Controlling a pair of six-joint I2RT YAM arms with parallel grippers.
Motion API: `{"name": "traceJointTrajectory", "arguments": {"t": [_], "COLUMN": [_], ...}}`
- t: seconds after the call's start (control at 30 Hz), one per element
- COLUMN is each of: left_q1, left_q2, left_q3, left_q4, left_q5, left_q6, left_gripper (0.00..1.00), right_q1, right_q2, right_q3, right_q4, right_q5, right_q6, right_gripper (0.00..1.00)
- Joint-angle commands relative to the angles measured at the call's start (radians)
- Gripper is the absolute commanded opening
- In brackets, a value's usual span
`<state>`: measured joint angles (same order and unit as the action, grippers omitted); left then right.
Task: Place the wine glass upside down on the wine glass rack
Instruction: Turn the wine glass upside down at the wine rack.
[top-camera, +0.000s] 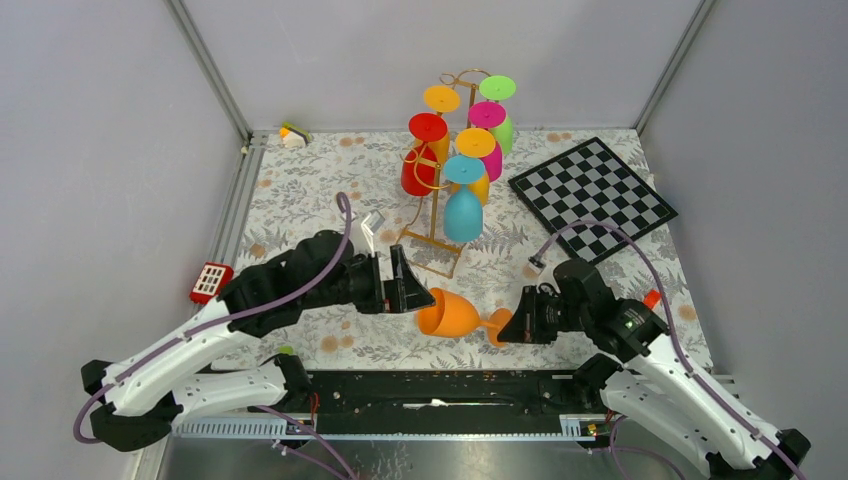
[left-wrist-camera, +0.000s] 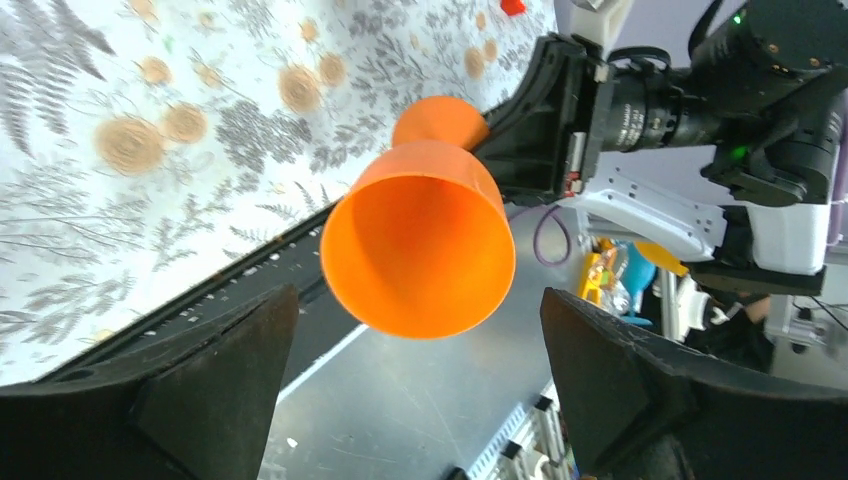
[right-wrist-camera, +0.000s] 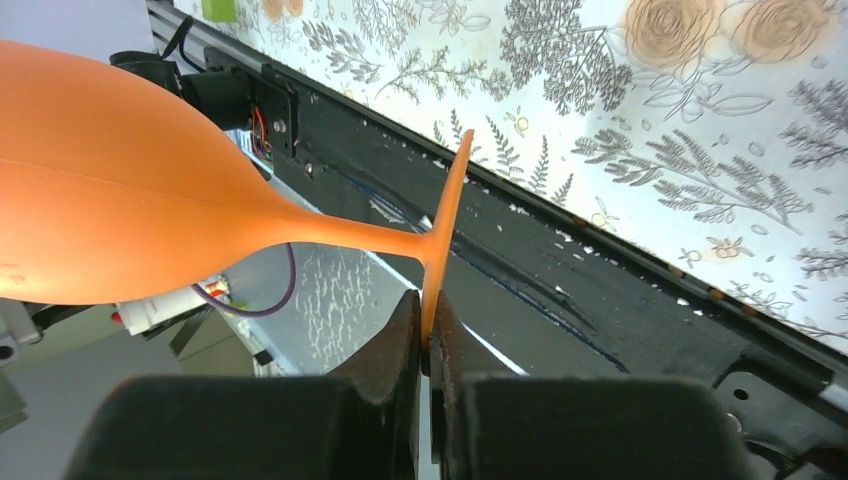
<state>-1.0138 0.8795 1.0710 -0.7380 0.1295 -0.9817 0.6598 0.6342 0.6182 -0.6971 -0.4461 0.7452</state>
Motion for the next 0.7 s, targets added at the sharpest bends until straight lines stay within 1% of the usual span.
{"name": "traceJointTrajectory", "arguments": {"t": [0.0,0.13,0.3,0.53,0.67], "left_q1": [0.007,0.012,0.015,0.02,0.029], "left_q2": [-0.002,-0.005,-0.02,-0.054,-0.045], "left_q3": [0.134,0.199,0.242,0.213,0.198], "left_q4": [-0.175,-0.267,-0.338,-0.353,-0.353], "left_q5": [-0.171,-0.258,-0.341,-0.376,-0.376], "left_q6": [0.141,0.208,0.256,0.276,0.288], "left_gripper": [0.99,0.99,0.99,0.99,0.99], "right_q1": [-0.004,-0.004,-0.004,-0.003,-0.003], "right_q2": [-0.022,-0.029,-0.041,-0.089,-0.107], "right_q3": [0.097,0.152,0.202,0.231,0.241], "right_q4": [-0.069,-0.095,-0.127,-0.125,-0.134], "right_q5": [0.113,0.177,0.27,0.345,0.391], "right_q6": [-0.102,-0.167,-0.224,-0.25,-0.243], "right_gripper": [0.0,0.0,0.0,0.0,0.0]}}
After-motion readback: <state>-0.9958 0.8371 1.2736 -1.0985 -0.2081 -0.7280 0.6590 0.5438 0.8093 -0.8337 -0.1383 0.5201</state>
